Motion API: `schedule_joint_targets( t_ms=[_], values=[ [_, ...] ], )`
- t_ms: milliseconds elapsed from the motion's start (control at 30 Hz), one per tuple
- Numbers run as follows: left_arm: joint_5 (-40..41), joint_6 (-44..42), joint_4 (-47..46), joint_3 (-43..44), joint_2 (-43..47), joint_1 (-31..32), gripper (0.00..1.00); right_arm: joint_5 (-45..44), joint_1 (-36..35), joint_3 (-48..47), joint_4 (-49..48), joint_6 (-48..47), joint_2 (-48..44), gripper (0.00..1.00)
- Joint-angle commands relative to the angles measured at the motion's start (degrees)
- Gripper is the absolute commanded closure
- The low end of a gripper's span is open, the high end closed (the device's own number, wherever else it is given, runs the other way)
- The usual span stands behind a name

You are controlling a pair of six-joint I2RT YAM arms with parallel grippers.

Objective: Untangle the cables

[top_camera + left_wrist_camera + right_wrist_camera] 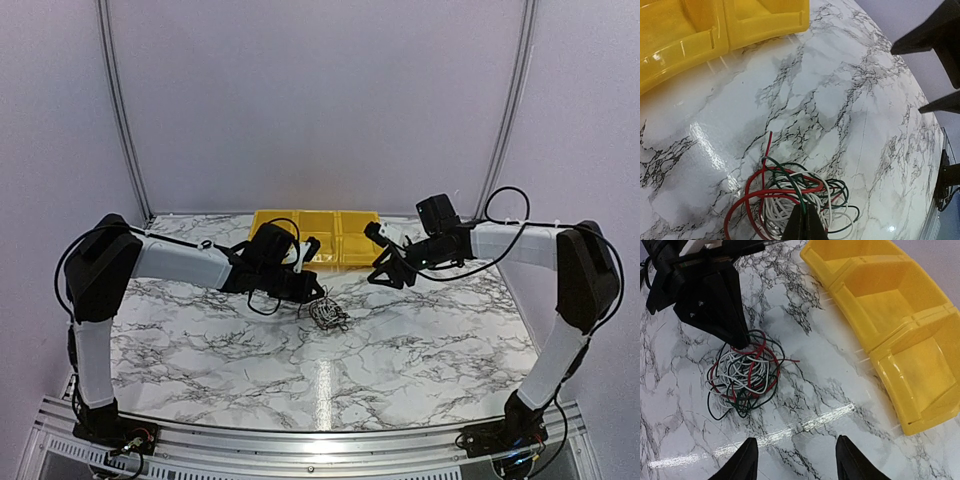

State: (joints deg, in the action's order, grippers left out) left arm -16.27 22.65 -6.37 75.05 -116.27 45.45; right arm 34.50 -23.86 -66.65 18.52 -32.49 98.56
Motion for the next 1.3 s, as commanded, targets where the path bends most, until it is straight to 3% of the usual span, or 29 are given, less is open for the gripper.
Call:
schedule_joint_targets(
  t_ms=[0, 300, 767, 933, 1067, 1233, 1267],
  values=[
    [-3.1, -3.8, -4.3, -1.6, 4.6, 0.6, 1.00, 2.6, -1.0, -6.8, 0.0, -0.4, 2.5, 0.47],
    [-5.7, -6.5, -5.1, -2.5, 7.0, 1.5, 1.00, 7.6, -4.7, -13.3, 2.6, -2.0, 11.2, 0.47],
    [-7.9, -6.2, -5.3, -3.2, 8.1, 1.5, 1.00, 7.0, -7.9, -13.4, -3.2, 1.9, 13.7, 0.47],
    [-8.0, -5.5, -5.5, -3.5, 8.3, 1.5, 1.00, 9.6, -7.9, -11.5, -5.8, 2.1, 13.0, 0.63],
    [-7.5, -4.9, -5.9, -3.5, 8.3, 1.4, 1.00, 13.0, -7.9, -11.2, -5.7, 1.5, 13.4, 0.88],
    [-5.5, -4.3, -6.0, -3.8, 8.4, 1.5, 1.00, 13.1, -7.7, -11.3, -5.2, 1.0, 12.9, 1.00],
    [-4.7, -4.2, -6.0, -4.0, 8.4, 1.5, 0.96, 12.6, -7.4, -11.3, -5.2, 1.1, 12.6, 1.00]
  ],
)
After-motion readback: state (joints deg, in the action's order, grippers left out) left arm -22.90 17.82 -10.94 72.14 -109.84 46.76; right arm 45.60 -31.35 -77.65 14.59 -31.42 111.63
